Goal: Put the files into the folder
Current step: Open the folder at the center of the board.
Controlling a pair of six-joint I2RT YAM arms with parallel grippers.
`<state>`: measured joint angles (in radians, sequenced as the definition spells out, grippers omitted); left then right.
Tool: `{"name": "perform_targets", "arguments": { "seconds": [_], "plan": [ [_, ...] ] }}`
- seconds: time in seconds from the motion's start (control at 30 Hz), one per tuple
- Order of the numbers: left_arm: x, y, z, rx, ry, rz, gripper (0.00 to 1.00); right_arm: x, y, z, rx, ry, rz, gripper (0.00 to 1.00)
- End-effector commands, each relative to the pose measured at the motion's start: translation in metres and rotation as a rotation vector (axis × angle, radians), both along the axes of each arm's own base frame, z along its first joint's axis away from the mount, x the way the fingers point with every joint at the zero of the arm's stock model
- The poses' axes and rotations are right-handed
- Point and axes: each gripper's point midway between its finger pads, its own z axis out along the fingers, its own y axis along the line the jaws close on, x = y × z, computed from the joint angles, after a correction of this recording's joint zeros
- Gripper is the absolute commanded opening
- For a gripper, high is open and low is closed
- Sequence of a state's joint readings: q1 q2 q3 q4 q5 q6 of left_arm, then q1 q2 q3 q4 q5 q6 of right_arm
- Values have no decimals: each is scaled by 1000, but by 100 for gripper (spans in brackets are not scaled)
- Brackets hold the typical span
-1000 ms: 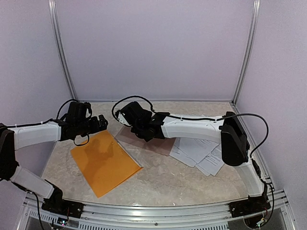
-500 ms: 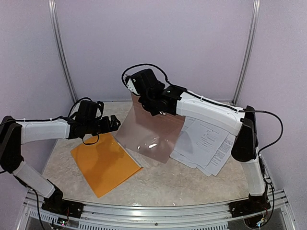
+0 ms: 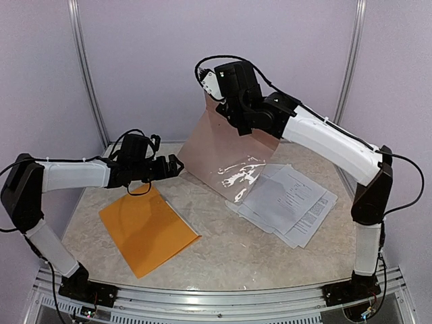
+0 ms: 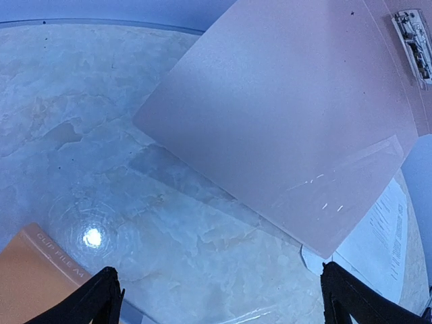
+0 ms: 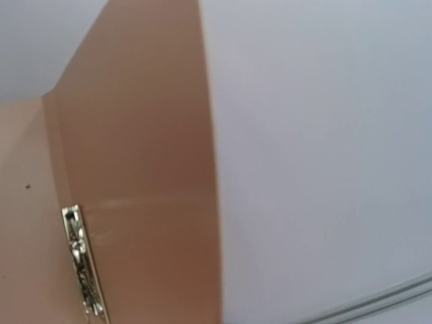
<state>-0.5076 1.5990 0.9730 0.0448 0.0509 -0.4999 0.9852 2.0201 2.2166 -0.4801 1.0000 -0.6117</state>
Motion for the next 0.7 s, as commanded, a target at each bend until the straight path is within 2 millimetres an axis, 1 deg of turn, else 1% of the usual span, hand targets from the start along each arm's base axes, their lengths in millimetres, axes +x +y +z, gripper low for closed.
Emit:
{"name": "perform_targets", "arguments": {
  "seconds": [0.0,0.1,0.27,0.43,0.53,0.67],
  "plan": [
    [8,-23,4,-60,-9,-62,99,-16,-9,41,157,-25,59,0],
    [13,-31,-1,-89,-4,-71,99,-21,-9,48,199,-26,87,0],
    [20,-36,-13,-108,1,-63,99,-32,-11,68,283,-35,148,0],
    [22,-33,-24,-146,-18,-50,99,-37,-11,78,316,-37,183,0],
    [22,-26,-33,-207,-19,-40,99,-37,-9,80,319,-38,186,0],
    [30,-21,-42,-269,-24,-31,99,-36,-11,83,324,-44,182,0]
  ]
}}
